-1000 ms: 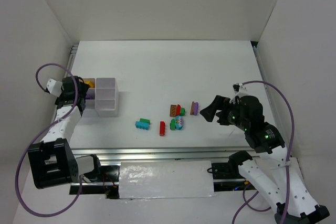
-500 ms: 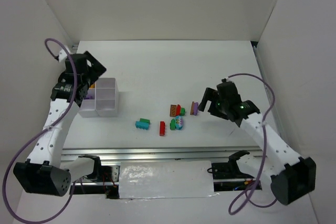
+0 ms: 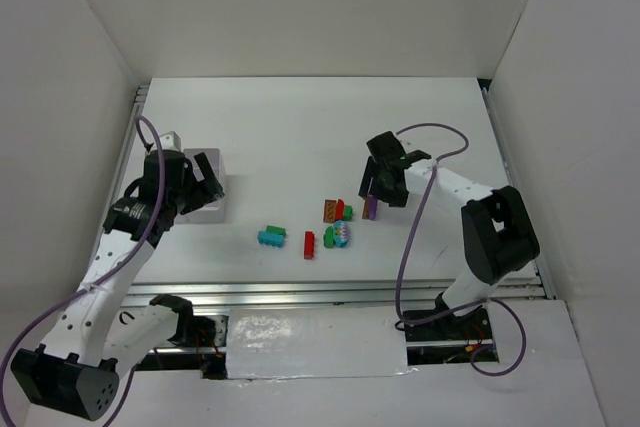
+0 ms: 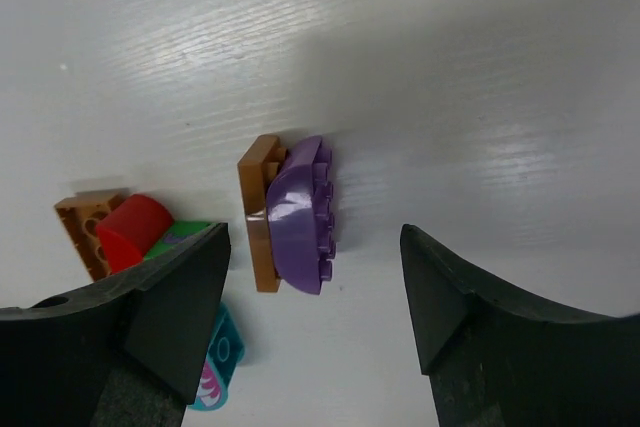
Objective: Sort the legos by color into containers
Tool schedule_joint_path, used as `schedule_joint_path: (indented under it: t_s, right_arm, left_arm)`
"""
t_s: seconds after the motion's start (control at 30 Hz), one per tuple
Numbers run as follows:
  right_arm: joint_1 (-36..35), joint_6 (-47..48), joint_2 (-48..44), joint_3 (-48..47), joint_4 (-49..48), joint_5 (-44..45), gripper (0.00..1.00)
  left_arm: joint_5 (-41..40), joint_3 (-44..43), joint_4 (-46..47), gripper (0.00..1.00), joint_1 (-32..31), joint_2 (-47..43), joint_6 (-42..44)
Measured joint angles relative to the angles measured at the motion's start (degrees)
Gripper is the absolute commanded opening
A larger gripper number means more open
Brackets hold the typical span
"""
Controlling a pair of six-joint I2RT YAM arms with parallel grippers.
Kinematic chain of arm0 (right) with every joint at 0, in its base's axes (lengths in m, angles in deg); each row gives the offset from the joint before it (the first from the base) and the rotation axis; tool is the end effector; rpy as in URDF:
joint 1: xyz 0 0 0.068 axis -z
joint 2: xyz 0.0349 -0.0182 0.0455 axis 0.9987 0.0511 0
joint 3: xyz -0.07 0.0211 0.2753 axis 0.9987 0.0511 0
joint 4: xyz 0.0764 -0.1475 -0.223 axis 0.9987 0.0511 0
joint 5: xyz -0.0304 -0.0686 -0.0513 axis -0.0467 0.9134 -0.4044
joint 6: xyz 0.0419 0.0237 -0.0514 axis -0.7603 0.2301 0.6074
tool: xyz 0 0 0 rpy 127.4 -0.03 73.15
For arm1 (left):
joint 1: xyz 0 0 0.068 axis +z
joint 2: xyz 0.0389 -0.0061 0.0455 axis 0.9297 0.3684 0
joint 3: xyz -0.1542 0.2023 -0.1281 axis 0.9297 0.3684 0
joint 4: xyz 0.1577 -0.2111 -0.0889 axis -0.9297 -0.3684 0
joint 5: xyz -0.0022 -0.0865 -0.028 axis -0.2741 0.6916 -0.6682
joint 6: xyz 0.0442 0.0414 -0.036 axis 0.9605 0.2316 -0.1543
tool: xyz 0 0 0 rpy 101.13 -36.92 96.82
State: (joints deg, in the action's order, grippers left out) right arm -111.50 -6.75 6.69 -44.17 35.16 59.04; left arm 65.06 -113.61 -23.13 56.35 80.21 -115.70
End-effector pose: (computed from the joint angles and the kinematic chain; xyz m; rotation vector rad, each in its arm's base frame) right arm 0.3148 0.1312 0.1876 0.3567 2.6310 0.1046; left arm 0.2142 -0.0324 0.3190 -0.5751 2.1430 -0.2089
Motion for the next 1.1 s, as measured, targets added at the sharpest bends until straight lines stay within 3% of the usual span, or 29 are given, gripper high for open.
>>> schedule_joint_path:
  t_s: [0.13,0.33,0.43,0.47,0.5,0.53,0.8,1.1]
  right_arm:
    - [0.0,0.0,3.8,0.0,-0.9,-0.7,0.67]
    - [0.0,0.0,5.4,0.7,-3.5,-1.6,0.35]
    - [-0.1,0.0,5.0,1.3,-4.4,-1.5,0.3]
    - [-0.1,0.0,4.6,1.7,-5.0,-1.4,0.19]
    - [-0.1,0.0,4.3,2.1,-5.0,-1.4,0.19]
    - [-0.1,0.0,4.0,2.6,-5.3,-1.4,0.0]
    - [-0.7,-0.6,-1.5,4.9,-4.3,-1.0,0.0]
    - [-7.6,-4.9,-19.9,0.9,0.6,1.8,0.0]
  left_arm:
    - [0.7,0.1,0.1,1.0,-0.3,-1.0,1.0]
    - [1.4,0.1,0.1,0.99,-0.5,-1.1,1.2]
    - [1.9,0.2,0.1,0.99,-0.5,-1.2,1.2]
    - [2.1,0.2,0.2,1.0,-0.5,-1.2,1.2]
    - [2.5,0.3,0.2,1.0,-0.5,-1.1,1.3]
    - [2.9,0.3,0.2,1.0,-0.6,-1.0,1.3]
    - [14.5,2.7,6.6,0.98,-3.1,2.1,2.3]
    - [22.5,3.0,23.1,0.97,-28.5,14.0,-1.1]
